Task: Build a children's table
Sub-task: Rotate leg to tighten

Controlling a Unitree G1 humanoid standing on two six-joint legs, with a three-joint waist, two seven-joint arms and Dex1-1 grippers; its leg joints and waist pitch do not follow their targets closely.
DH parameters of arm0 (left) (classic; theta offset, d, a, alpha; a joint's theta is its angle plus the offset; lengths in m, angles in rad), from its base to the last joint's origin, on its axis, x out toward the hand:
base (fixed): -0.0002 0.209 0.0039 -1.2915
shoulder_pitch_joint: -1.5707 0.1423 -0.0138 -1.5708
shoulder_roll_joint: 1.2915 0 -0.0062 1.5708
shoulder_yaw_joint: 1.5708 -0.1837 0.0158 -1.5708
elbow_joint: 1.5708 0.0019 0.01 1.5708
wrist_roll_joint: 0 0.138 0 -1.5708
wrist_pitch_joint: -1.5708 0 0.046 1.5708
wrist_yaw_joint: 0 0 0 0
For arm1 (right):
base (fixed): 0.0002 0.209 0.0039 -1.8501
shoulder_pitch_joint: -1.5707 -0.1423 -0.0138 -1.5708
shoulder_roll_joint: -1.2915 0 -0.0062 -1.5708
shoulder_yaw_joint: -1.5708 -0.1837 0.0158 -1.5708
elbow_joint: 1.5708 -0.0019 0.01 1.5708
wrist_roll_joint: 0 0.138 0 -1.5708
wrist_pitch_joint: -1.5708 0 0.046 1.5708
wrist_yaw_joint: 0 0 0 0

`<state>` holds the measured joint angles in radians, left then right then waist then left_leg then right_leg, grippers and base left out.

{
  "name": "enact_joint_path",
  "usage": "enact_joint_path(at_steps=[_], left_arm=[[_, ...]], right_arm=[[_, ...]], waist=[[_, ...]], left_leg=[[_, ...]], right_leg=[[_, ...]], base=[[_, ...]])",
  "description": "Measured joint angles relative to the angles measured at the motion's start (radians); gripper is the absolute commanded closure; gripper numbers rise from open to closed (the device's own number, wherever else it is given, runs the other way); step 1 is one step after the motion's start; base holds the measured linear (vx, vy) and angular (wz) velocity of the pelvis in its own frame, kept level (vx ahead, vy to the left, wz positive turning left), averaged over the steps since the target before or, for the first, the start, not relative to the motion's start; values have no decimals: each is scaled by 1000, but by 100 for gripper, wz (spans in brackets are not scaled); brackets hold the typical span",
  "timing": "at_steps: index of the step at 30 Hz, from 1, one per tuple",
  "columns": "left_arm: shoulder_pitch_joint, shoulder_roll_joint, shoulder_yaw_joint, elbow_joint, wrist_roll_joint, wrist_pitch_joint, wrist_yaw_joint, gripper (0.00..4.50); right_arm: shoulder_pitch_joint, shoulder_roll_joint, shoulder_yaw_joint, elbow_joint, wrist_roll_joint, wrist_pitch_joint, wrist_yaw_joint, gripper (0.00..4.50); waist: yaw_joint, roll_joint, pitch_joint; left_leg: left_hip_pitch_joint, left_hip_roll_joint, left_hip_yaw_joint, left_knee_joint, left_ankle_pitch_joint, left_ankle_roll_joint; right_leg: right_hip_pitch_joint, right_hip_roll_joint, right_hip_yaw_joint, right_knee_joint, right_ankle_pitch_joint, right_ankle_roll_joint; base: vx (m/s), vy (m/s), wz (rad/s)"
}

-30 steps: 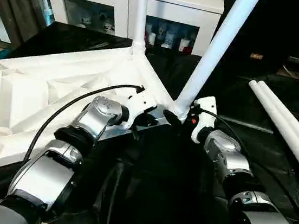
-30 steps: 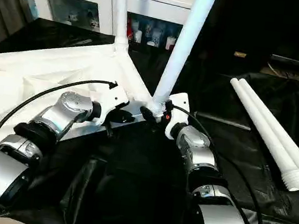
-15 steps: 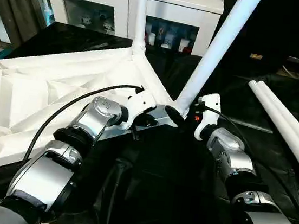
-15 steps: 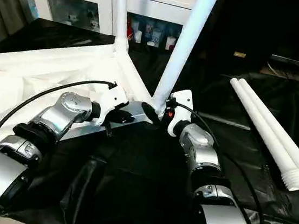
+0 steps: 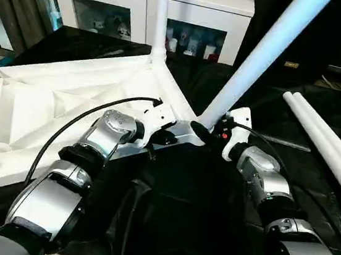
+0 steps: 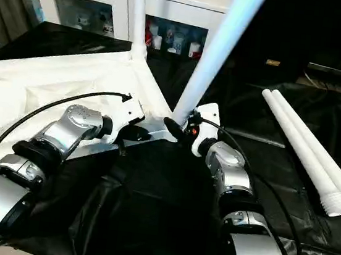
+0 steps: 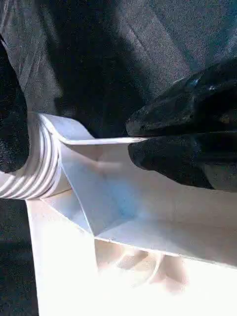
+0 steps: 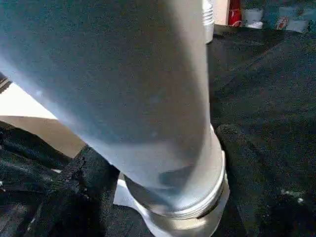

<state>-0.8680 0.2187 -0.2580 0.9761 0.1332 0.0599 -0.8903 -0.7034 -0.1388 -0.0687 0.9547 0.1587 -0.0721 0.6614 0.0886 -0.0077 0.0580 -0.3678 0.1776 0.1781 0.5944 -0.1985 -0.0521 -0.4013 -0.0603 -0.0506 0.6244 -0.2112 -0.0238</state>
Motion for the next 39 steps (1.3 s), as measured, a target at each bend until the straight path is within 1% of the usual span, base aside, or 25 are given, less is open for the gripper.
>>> enact_joint_path(at_steps=[2,7,13,15,17,21,23,25,30,31,34,39], left_arm=[[2,1,0,-3,0,0,-1,450],[6,4,0,-13,0,2,-11,450],[21,21,-4,-36,-1,-10,-47,450],[46,37,-5,-64,-3,-24,-77,450],[81,64,-10,-112,-18,-39,-129,450],[125,100,-23,-180,-30,-48,-219,450],[141,108,-35,-207,-31,-59,-256,450],[158,121,-41,-230,-33,-66,-283,450],[195,148,-55,-290,-44,-64,-341,450],[202,154,-57,-305,-46,-61,-351,450],[207,162,-62,-323,-52,-56,-371,450],[207,161,-68,-327,-56,-56,-387,450]], right_arm=[[0,-1,0,0,-1,0,3,172],[0,-2,0,0,-2,0,10,185],[0,-11,3,0,-4,9,54,188],[0,-16,8,-2,1,26,89,188],[0,-32,30,-17,4,55,161,188],[24,-72,72,-77,6,103,296,189],[36,-96,88,-105,6,128,363,189],[44,-114,106,-127,6,151,414,189],[68,-155,144,-177,7,198,527,189],[77,-168,154,-200,9,220,552,189],[101,-195,161,-233,19,261,599,189],[122,-216,167,-277,29,300,630,189]], waist=[[0,0,0],[0,0,0],[0,0,0],[-1,0,0],[-2,0,0],[9,1,-1],[20,0,-1],[25,-1,-2],[27,-4,-3],[27,-4,-4],[27,-4,-4],[31,-4,-4]], left_leg=[[0,0,0,1,0,0],[0,0,0,1,0,0],[0,0,0,1,0,0],[0,1,0,1,0,0],[0,1,0,2,0,0],[1,2,0,4,0,0],[1,2,0,5,0,0],[2,3,1,6,-1,-2],[4,3,1,6,-3,-5],[4,3,1,6,-3,-5],[4,3,1,6,-3,-5],[4,3,1,6,-3,-5]], right_leg=[[0,0,0,0,0,0],[0,0,0,1,0,0],[0,0,0,1,0,0],[0,0,0,2,0,0],[0,1,0,3,0,0],[1,0,-1,3,0,0],[3,0,-2,3,0,0],[5,-1,-2,3,0,0],[8,-1,-2,3,0,0],[8,-1,-2,3,0,0],[8,-1,-2,2,0,0],[8,-1,-2,2,0,0]], base=[[0,0,0],[0,0,0],[0,0,0],[0,0,0],[0,0,0],[0,0,0],[0,0,0],[0,0,0],[0,0,0],[0,0,0],[0,0,0],[0,0,0]])
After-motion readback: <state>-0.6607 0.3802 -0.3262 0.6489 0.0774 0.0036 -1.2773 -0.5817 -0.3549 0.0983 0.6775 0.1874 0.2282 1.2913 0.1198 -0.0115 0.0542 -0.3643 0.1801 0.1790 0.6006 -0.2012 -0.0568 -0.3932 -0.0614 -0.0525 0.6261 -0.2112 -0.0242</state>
